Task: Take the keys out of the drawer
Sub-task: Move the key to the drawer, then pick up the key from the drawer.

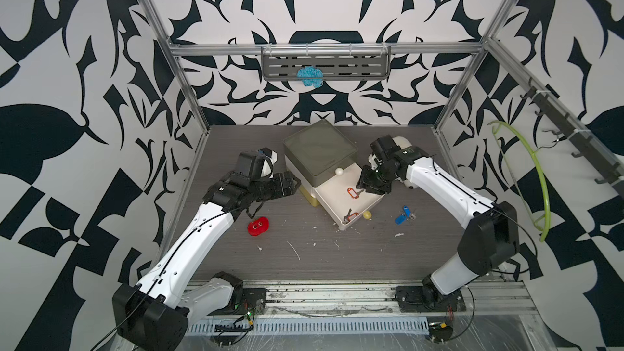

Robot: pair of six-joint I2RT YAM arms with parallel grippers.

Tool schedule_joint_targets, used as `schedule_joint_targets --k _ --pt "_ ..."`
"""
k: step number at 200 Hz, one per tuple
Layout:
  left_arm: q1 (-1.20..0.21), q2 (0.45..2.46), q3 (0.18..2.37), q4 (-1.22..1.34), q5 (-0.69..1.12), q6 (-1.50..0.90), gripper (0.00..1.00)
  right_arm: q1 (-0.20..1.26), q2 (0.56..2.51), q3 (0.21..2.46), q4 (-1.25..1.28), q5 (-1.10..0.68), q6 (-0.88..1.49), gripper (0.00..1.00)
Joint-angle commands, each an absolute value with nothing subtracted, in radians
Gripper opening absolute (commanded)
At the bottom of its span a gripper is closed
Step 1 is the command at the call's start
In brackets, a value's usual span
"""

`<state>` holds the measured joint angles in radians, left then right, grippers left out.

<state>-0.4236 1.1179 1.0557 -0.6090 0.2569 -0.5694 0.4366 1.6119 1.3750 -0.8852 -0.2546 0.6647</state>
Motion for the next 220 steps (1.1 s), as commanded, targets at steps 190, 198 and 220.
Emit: schedule_joint_targets --k 190,198,220 --pt "-0.416 1.041 1.023 -0.64 0.245 -0.515 0.9 0.601 1.555 1.241 -0.743 -0.054 -0.475 0.4" --pt "-0.416 1.041 1.023 -0.641 0.244 -0.515 0.9 0.602 1.558 1.237 -0.738 -0.045 -0.481 0.4" --pt "-0.414 1.049 1.028 -0.641 0.244 -0.517 0.9 0.602 1.556 1.223 -0.721 -0.02 -0.493 0.39"
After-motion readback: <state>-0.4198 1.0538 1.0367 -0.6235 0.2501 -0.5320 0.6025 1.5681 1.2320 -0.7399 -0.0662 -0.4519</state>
